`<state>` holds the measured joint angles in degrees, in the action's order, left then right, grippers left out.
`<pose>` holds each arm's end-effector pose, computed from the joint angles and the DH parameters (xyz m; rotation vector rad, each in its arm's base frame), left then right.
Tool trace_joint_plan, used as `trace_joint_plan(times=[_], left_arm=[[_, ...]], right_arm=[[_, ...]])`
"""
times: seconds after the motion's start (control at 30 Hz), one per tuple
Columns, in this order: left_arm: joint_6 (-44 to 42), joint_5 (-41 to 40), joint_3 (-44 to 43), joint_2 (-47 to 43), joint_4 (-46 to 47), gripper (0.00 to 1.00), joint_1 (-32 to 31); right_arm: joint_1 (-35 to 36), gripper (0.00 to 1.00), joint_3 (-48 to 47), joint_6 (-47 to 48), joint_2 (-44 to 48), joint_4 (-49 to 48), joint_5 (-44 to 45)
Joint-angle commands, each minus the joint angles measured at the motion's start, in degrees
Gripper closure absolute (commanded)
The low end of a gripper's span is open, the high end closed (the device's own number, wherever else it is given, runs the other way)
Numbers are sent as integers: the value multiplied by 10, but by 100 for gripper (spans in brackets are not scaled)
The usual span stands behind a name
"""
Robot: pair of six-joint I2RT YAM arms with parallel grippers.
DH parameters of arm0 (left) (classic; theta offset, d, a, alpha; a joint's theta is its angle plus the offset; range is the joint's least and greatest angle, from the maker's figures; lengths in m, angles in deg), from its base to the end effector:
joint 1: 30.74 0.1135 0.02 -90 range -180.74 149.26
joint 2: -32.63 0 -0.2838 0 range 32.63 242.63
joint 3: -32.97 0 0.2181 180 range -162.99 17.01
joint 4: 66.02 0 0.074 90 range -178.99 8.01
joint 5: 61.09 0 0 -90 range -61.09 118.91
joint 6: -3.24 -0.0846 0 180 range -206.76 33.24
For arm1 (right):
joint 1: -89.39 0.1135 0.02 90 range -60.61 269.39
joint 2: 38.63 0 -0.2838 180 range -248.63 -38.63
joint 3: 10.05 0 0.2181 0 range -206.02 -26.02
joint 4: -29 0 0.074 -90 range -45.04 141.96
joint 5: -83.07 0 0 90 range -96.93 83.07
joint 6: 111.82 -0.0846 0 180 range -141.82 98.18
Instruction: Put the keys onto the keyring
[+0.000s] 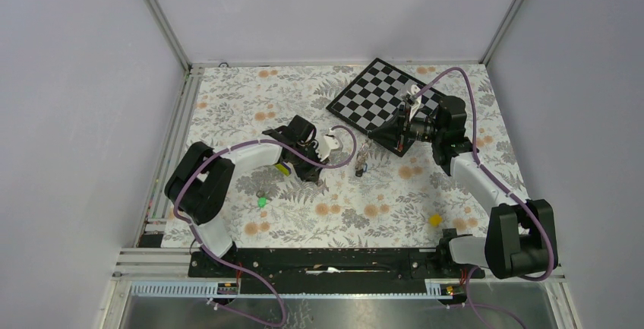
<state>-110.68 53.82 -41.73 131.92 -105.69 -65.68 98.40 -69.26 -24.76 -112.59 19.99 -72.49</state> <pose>0.2498 -0.2180 0.1670 1.4273 2.2561 -0.6447 0.2457 0.1169 0.3198 -0.9490 1.4473 1.0986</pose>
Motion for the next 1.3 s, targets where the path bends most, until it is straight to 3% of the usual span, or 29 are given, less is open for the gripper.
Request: trace_joint_plan(times=[0.0,1.27], left_arm=[[-2,39,-19,0,-4,80,-3],[10,108,-34,24,-20,76,-2]], right_arm=[[-3,100,-8,14,2,-4,3],[-3,100,-10,26,-3,12,10]])
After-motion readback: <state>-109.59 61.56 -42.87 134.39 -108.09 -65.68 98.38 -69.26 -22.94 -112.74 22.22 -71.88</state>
